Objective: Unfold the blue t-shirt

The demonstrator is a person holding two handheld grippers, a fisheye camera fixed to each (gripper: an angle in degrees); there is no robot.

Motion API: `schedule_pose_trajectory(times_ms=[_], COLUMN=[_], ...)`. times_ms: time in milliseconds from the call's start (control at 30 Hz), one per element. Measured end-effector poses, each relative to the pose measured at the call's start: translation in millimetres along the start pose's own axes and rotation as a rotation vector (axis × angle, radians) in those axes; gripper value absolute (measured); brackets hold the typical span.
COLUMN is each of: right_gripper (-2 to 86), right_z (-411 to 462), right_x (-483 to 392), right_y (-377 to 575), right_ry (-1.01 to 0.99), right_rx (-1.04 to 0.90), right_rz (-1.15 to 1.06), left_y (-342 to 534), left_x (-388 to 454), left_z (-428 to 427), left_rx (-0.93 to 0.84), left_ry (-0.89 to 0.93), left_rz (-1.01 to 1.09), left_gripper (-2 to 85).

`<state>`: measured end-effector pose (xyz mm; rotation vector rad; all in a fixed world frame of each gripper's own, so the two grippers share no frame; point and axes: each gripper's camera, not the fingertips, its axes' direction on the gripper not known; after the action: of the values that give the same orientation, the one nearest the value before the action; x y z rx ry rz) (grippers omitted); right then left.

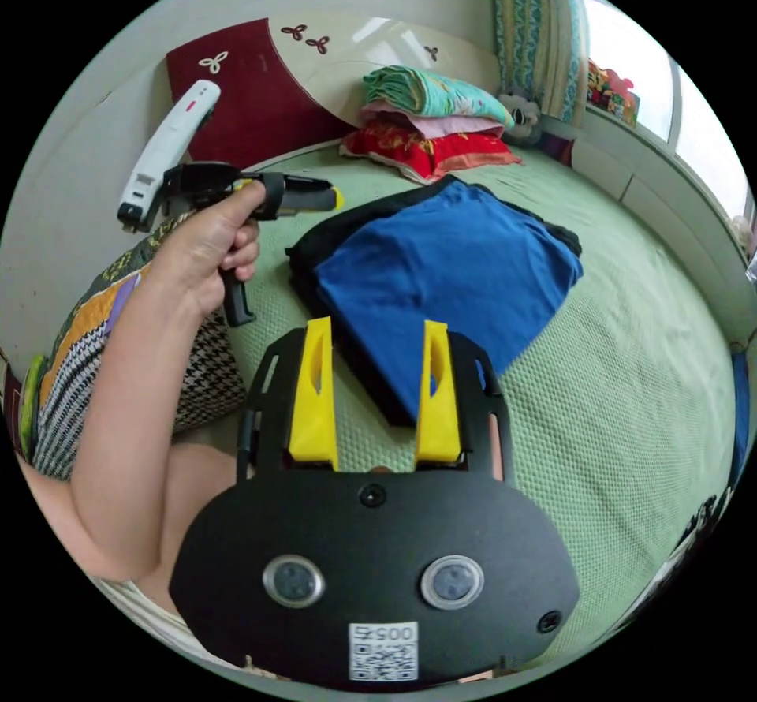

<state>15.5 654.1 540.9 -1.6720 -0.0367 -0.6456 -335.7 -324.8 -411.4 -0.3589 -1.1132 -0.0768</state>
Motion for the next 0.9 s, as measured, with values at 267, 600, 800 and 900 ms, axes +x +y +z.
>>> schedule_pose_trajectory(times_ms=[267,600,800,900], right_gripper=[13.8,-0.4,4.3,8.0], right_z=[33,51,28,35], right_x=[-45,-39,-44,-65], right_y=[-59,-81,-79,-78], right_ry=[-0.052,-0.020,-0.060,-0.005], right_rx=[0.037,-0.041,-0.005,-0.021], right_rz=[0.003,0.100,0.092,0.020], left_y=[-12,-23,-28,-30], left_x=[-25,-44,-46,-47], left_z=[-8,-8,-6,-5], left_rx=[0.018,0.004,0.002,-0.001], left_ry=[-0.035,-0.024,0.009,0.008], left_rz=[0.001,-0.001,-0.008,-0.005], left_gripper=[0.5,0.7,0.6,0.6])
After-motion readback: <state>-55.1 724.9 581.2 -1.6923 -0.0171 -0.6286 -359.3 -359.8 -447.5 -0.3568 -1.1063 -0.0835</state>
